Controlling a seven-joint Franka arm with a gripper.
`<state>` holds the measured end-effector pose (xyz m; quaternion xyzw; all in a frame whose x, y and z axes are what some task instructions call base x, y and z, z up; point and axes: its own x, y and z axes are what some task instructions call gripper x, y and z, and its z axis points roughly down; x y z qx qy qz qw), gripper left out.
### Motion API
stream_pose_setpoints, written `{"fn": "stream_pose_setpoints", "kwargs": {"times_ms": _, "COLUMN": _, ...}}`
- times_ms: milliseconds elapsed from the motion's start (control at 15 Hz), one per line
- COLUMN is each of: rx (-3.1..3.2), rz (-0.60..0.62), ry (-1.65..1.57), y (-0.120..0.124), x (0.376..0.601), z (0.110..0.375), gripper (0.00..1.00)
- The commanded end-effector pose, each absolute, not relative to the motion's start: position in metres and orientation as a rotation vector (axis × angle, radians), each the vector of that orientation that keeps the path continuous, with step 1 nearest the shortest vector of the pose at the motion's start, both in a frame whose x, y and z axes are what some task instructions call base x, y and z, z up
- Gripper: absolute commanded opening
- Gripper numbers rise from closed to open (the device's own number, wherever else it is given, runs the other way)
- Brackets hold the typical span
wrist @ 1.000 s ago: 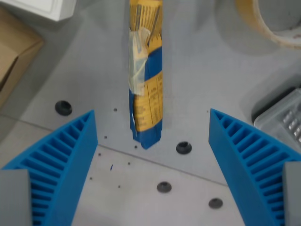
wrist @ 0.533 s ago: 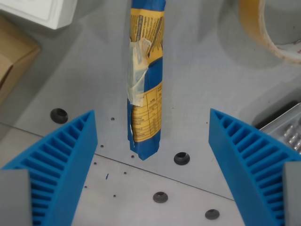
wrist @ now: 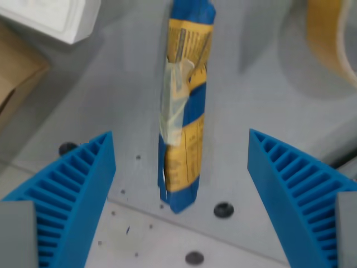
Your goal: Pick up the blue bag
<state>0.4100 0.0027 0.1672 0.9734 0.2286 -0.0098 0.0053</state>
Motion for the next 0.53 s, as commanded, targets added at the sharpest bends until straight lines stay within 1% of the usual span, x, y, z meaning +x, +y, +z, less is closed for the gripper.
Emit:
{"fn": "stream_pose_setpoints", "kwargs": {"times_ms": 67, "rx": 2.995, "rz": 0.106, "ry": 0.799, "y": 0.003, "x": 0.409, "z": 0.165, "gripper": 1.0}}
{"fn": "stream_pose_setpoints", "kwargs": {"times_ms": 333, "rx": 2.989, "rz": 0.081, "ry": 0.817, "y": 0.001, "x": 0.405, "z": 0.177, "gripper": 1.0}}
{"fn": "stream_pose_setpoints", "kwargs": {"times_ms": 533, "rx": 2.992, "rz": 0.056, "ry": 0.812, "y": 0.002, "x": 0.401, "z": 0.176, "gripper": 1.0}}
